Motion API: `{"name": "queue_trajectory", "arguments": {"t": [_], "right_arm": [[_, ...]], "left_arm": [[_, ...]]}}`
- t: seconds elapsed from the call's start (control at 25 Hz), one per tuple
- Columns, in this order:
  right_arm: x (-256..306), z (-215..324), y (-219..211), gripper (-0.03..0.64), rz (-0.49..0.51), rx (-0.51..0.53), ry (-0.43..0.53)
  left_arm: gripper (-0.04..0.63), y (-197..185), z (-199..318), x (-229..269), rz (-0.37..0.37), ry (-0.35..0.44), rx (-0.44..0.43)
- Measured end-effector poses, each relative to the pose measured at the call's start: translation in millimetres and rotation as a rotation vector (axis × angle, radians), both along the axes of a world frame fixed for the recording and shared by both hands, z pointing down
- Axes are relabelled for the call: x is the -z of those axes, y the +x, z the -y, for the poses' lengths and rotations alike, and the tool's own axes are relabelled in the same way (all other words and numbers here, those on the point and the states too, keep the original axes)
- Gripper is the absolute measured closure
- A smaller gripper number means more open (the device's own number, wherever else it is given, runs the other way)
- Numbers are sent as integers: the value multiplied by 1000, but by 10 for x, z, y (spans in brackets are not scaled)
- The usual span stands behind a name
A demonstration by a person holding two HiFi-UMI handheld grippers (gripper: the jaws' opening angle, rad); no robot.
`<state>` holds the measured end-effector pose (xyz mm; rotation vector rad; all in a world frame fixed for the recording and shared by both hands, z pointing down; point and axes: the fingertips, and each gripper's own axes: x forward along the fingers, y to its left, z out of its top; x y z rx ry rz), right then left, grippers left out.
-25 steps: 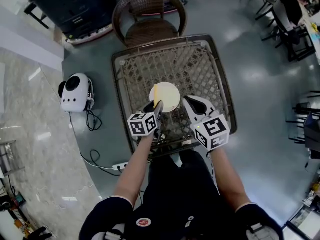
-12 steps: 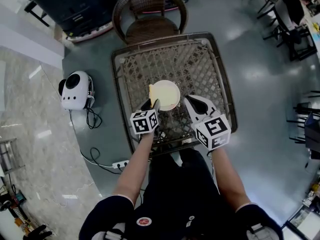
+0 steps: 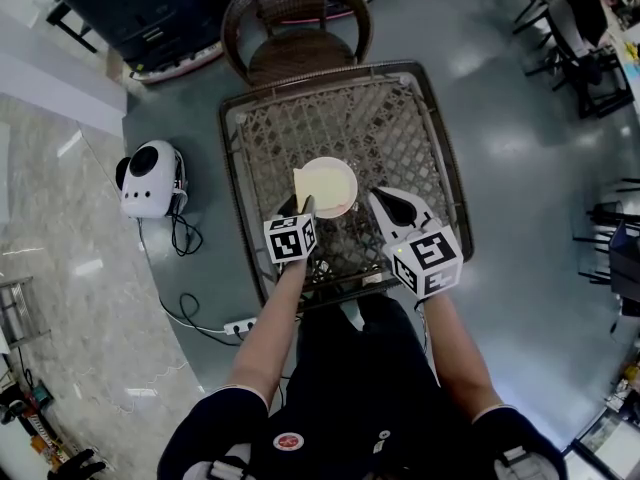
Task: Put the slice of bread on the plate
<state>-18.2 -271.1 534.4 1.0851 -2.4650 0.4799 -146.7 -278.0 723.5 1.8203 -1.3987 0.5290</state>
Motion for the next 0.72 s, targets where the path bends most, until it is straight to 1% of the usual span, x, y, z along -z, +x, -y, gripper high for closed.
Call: {"name": "queue_trajectory", "arguments": {"t": [0.12,0.2,0.4,0.72], "right_arm": [[6,-6,18,611,3,1,2],[21,-9,39,611,7,2,3],[90,-4,47,611,29,10,13],[280,-22,-11,611,76,38,46]], "left_arm": [[446,-38,1,41,19,14,7],[446,-58,8,125,27,38,11],[449,-38,36,499,23,148,-16],[553,49,-33,1181,29,299,-50]]}}
